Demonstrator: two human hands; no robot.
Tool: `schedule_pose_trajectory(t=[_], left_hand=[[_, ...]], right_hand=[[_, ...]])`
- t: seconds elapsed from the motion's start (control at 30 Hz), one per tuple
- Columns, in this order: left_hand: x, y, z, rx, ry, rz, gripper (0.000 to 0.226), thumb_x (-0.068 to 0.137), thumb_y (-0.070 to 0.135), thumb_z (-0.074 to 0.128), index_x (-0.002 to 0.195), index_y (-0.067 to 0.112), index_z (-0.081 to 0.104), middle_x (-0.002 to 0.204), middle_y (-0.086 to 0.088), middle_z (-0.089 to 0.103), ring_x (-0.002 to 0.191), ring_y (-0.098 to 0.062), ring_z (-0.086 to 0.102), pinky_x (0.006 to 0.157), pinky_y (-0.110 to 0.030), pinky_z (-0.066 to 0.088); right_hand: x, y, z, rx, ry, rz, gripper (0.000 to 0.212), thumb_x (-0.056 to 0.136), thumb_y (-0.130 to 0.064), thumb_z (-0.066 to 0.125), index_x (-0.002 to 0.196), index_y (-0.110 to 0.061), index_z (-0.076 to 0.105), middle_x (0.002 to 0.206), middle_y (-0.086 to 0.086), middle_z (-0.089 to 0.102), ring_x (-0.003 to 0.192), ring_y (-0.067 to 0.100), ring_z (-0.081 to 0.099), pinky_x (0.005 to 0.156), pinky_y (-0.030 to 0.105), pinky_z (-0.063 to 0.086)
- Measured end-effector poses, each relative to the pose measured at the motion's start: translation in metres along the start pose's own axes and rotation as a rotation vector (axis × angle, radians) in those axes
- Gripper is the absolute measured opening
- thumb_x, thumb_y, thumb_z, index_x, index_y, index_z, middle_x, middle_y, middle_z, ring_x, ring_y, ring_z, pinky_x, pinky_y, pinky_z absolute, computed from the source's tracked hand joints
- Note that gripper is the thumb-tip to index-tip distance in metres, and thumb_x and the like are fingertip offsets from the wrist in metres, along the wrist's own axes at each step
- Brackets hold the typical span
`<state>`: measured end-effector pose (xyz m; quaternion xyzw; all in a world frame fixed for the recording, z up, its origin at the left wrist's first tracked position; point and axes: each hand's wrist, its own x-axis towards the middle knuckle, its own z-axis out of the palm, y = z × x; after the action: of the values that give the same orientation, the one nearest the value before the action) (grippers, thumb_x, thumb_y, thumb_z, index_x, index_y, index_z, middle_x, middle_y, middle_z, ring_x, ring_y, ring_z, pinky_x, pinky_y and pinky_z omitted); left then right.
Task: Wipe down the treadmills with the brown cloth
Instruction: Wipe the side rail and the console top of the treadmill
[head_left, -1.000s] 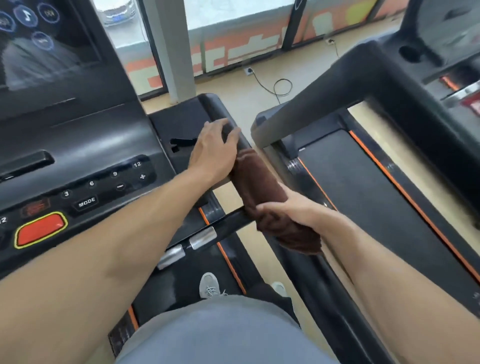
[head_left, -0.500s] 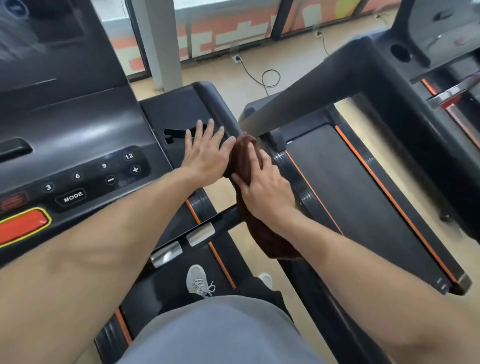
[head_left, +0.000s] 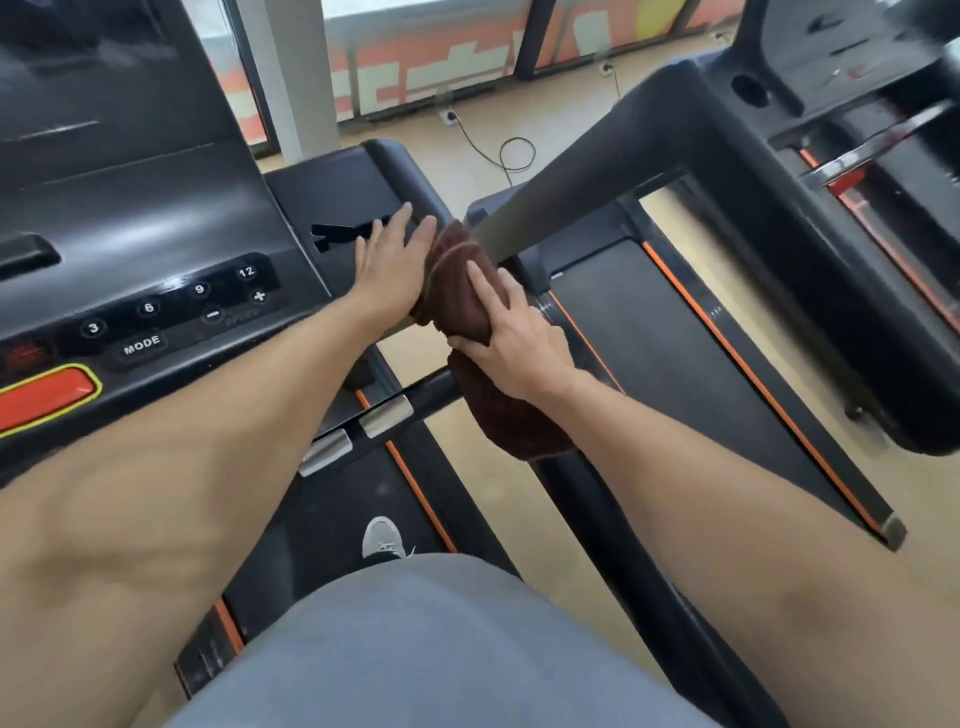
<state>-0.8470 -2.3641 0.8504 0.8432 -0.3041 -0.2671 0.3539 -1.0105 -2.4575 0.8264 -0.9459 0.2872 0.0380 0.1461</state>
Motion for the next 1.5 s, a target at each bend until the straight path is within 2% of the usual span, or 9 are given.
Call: schedule_pose_trajectory(t=[0.1, 0.23, 0.33, 0.63, 0.93, 1.07, 1.2, 1.33, 1.5], left_hand=[[-0.041, 0.018, 0.021, -0.170, 0.013, 0.008, 0.054, 0.108, 0.048, 0.032, 0.159, 0.031, 0.029, 0.170, -0.004, 0.016, 0.157, -0.024, 0.005, 0.126, -0.047, 0.007], [-0.089, 0.035, 0.061, -0.216, 0.029, 0.143, 0.048, 0.107, 0.041, 0.042, 0.153, 0.030, 0.040, 0.156, 0.003, 0.044, 0.144, -0.016, 0.038, 0.114, -0.029, 0.028], [-0.123, 0.044, 0.091, -0.204, 0.000, 0.168, 0.045, 0.107, 0.039, 0.042, 0.150, 0.028, 0.045, 0.154, 0.004, 0.047, 0.146, -0.014, 0.036, 0.121, -0.039, 0.029], [-0.252, 0.035, 0.199, -0.087, -0.083, 0.151, 0.052, 0.109, 0.027, 0.041, 0.159, 0.019, 0.032, 0.171, 0.003, 0.009, 0.155, -0.015, 0.014, 0.124, -0.028, 0.010], [-0.337, 0.033, 0.269, 0.077, -0.133, 0.218, 0.073, 0.105, 0.029, 0.049, 0.164, 0.027, 0.005, 0.169, 0.013, -0.013, 0.142, -0.029, 0.042, 0.113, -0.046, 0.042], [-0.366, 0.026, 0.286, 0.202, -0.051, 0.346, 0.075, 0.104, 0.037, 0.049, 0.164, 0.022, 0.007, 0.171, -0.001, -0.006, 0.154, -0.026, 0.019, 0.123, -0.048, 0.027], [-0.387, 0.023, 0.304, 0.073, -0.072, 0.392, 0.076, 0.102, 0.034, 0.057, 0.163, 0.022, 0.013, 0.170, -0.005, 0.003, 0.152, -0.025, 0.024, 0.119, -0.034, 0.029], [-0.399, 0.032, 0.308, -0.139, -0.097, 0.253, 0.072, 0.092, 0.028, 0.073, 0.151, 0.031, 0.031, 0.134, 0.004, 0.047, 0.112, -0.009, 0.056, 0.096, -0.024, 0.049], [-0.402, 0.048, 0.307, -0.226, -0.260, 0.022, 0.058, 0.081, 0.038, 0.083, 0.120, 0.033, 0.040, 0.099, 0.013, 0.063, 0.087, -0.002, 0.063, 0.083, -0.034, 0.055]], right_hand=[[-0.041, 0.010, 0.008, -0.079, 0.056, 0.024, 0.083, 0.093, -0.077, 0.042, 0.159, -0.050, -0.001, 0.168, 0.002, 0.017, 0.126, 0.037, 0.054, 0.090, 0.052, 0.052], [-0.102, 0.030, 0.019, -0.157, 0.031, 0.068, 0.112, 0.084, -0.058, 0.073, 0.159, -0.047, -0.009, 0.169, 0.004, 0.011, 0.122, 0.036, 0.052, 0.085, 0.050, 0.053], [-0.155, 0.051, 0.032, -0.224, 0.043, 0.113, 0.128, 0.075, -0.042, 0.084, 0.159, -0.046, -0.012, 0.167, 0.004, 0.013, 0.114, 0.035, 0.054, 0.078, 0.044, 0.050], [-0.283, 0.106, 0.030, -0.078, 0.011, 0.195, 0.115, 0.078, -0.047, 0.076, 0.160, -0.042, -0.005, 0.140, 0.007, 0.045, 0.111, 0.035, 0.061, 0.077, 0.046, 0.050], [-0.373, 0.143, 0.040, -0.030, 0.033, 0.253, 0.103, 0.081, -0.056, 0.069, 0.159, -0.046, 0.002, 0.138, 0.001, 0.047, 0.109, 0.027, 0.060, 0.077, 0.042, 0.054], [-0.408, 0.151, 0.054, -0.007, 0.235, 0.281, 0.093, 0.077, -0.063, 0.069, 0.157, -0.047, 0.025, 0.135, -0.007, 0.051, 0.108, 0.019, 0.061, 0.072, 0.037, 0.053], [-0.432, 0.155, 0.060, 0.195, 0.219, 0.420, 0.092, 0.075, -0.057, 0.073, 0.154, -0.050, 0.026, 0.137, -0.011, 0.050, 0.116, 0.018, 0.060, 0.082, 0.039, 0.054], [-0.440, 0.149, 0.063, 0.269, 0.228, 0.562, 0.095, 0.073, -0.056, 0.078, 0.153, -0.048, 0.027, 0.138, -0.011, 0.051, 0.117, 0.019, 0.060, 0.086, 0.040, 0.051], [-0.460, 0.148, 0.078, 0.362, 0.272, 0.695, 0.095, 0.076, -0.052, 0.080, 0.152, -0.048, 0.023, 0.139, -0.010, 0.057, 0.114, 0.019, 0.063, 0.088, 0.038, 0.049]])
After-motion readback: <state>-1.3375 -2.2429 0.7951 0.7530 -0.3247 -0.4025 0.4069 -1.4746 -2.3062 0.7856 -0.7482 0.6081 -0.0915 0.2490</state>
